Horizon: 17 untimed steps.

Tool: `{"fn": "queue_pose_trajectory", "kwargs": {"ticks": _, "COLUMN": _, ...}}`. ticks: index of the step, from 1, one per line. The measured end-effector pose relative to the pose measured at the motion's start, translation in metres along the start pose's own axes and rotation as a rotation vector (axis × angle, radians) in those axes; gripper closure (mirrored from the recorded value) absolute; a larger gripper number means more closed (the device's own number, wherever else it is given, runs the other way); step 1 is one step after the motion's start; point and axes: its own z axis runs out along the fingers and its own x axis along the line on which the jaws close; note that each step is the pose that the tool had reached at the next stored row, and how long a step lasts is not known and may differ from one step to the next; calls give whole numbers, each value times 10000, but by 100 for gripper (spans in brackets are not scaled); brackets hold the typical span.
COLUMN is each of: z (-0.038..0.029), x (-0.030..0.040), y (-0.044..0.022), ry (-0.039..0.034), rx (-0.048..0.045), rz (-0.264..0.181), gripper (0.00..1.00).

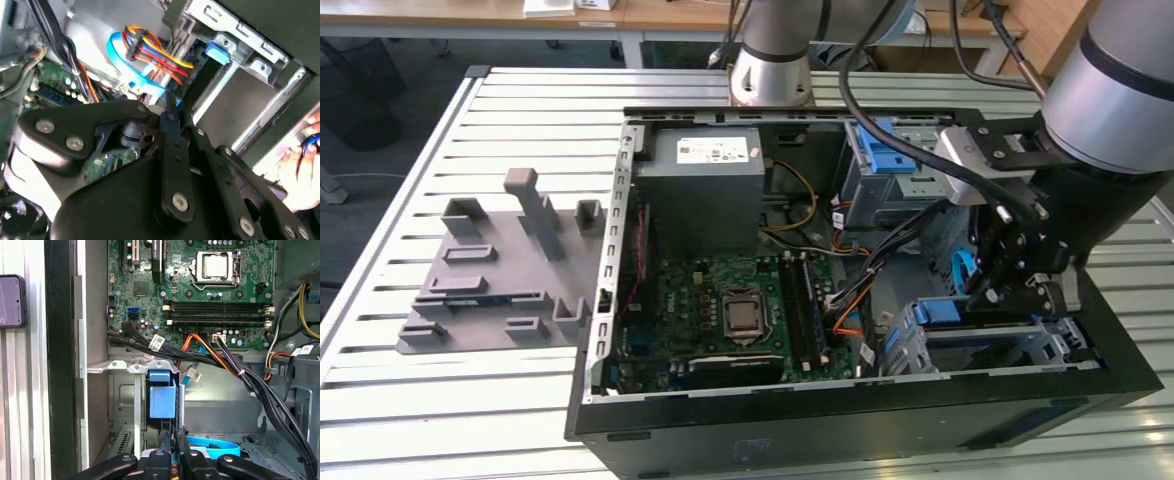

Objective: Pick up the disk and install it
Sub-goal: 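Insert the second disk wire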

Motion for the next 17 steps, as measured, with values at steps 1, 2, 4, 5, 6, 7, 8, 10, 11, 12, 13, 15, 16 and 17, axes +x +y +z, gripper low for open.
{"fn": "queue_pose_trajectory", "kwargs": {"ticks": 1, "z": -1, "x": 0, "y": 0, "ry": 3, "rx": 0, "rz": 0, "gripper": 83}}
{"fn": "queue_pose_trajectory", "kwargs": {"ticks": 2, "z": -2, "x": 0, "y": 0, "ry": 3, "rx": 0, "rz": 0, "gripper": 83}}
{"fn": "queue_pose_trajectory", "kwargs": {"ticks": 4, "z": -4, "x": 0, "y": -1, "ry": 3, "rx": 0, "rz": 0, "gripper": 83}}
{"fn": "queue_pose_trajectory", "kwargs": {"ticks": 5, "z": -5, "x": 0, "y": 0, "ry": 0, "rx": 0, "rz": 0, "gripper": 83}}
{"fn": "queue_pose_trajectory", "kwargs": {"ticks": 6, "z": -6, "x": 0, "y": -1, "ry": -1, "rx": 0, "rz": 0, "gripper": 83}}
{"fn": "queue_pose_trajectory", "kwargs": {"ticks": 7, "z": -5, "x": 1, "y": -2, "ry": -3, "rx": 0, "rz": 0, "gripper": 83}}
{"fn": "queue_pose_trajectory", "kwargs": {"ticks": 8, "z": -4, "x": 2, "y": -3, "ry": -5, "rx": 0, "rz": 0, "gripper": 83}}
{"fn": "queue_pose_trajectory", "kwargs": {"ticks": 10, "z": -1, "x": 6, "y": -6, "ry": -9, "rx": 0, "rz": 1, "gripper": 83}}
{"fn": "queue_pose_trajectory", "kwargs": {"ticks": 11, "z": 0, "x": 9, "y": -7, "ry": -8, "rx": -1, "rz": 1, "gripper": 83}}
{"fn": "queue_pose_trajectory", "kwargs": {"ticks": 12, "z": 1, "x": 12, "y": -9, "ry": -7, "rx": -1, "rz": 2, "gripper": 83}}
{"fn": "queue_pose_trajectory", "kwargs": {"ticks": 13, "z": 4, "x": 13, "y": -9, "ry": -9, "rx": -1, "rz": 4, "gripper": 83}}
{"fn": "queue_pose_trajectory", "kwargs": {"ticks": 15, "z": 8, "x": 17, "y": -10, "ry": -8, "rx": 0, "rz": 6, "gripper": 83}}
{"fn": "queue_pose_trajectory", "kwargs": {"ticks": 16, "z": 10, "x": 19, "y": -10, "ry": -8, "rx": 0, "rz": 5, "gripper": 83}}
{"fn": "queue_pose_trajectory", "kwargs": {"ticks": 17, "z": 12, "x": 20, "y": -10, "ry": -7, "rx": 0, "rz": 6, "gripper": 83}}
